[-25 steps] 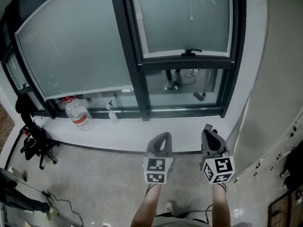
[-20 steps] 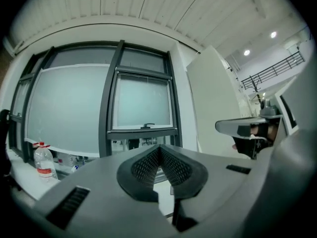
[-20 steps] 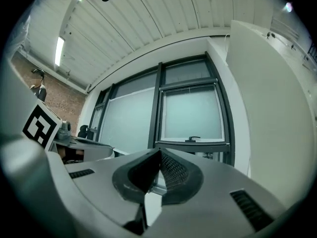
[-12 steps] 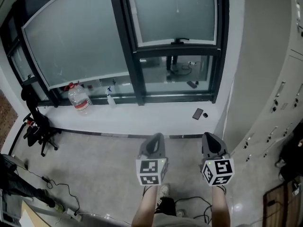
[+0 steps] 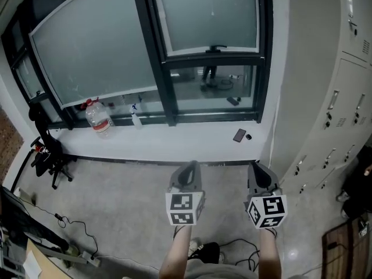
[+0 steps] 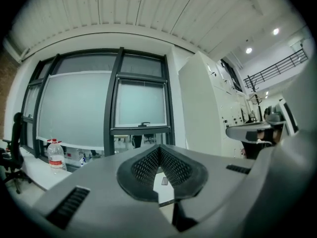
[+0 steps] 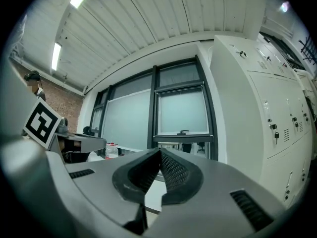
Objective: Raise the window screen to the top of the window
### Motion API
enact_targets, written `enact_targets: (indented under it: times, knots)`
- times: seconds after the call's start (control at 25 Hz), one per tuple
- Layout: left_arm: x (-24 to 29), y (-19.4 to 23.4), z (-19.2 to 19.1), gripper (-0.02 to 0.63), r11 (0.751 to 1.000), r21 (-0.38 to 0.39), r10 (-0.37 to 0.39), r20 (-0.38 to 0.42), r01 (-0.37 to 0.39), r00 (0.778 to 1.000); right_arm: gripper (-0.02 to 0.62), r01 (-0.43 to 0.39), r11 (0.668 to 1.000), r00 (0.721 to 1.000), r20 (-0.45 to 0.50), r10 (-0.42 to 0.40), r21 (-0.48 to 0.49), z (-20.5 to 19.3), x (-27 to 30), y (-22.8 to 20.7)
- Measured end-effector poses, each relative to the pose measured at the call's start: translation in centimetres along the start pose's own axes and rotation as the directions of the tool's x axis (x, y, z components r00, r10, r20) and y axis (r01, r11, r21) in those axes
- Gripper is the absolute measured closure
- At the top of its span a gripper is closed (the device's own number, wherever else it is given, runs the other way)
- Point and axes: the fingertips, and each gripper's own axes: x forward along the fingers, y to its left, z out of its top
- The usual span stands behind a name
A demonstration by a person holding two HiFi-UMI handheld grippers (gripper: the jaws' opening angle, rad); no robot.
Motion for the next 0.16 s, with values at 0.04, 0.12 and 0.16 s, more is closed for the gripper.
enact_targets:
  times: [0.04, 0.12, 0.16]
  knots:
    - [-0.16, -0.07, 0.11, 0.603, 1.0, 0.008, -0.001, 0.002, 0.001, 1.0, 0.589, 0.003, 1.0, 1.0, 0.006, -0.003, 0.001, 0.11, -0.1, -0.01]
    - [-0.46, -0.01, 0.2, 0.603, 1.0, 0.023, -0.001, 0.005, 0.001, 1.0, 0.589, 0.005, 1.0, 1.0, 0.015, -0.005, 0.004, 0.19, -0.25, 0.14]
    - [-0.61, 0.06, 0.22, 0.603, 1.0, 0.029, 0.0, 0.007, 0.0, 1.0, 0.589, 0.006, 1.0, 1.0, 0.019, -0.006, 0.006, 0.19, -0.32, 0.27]
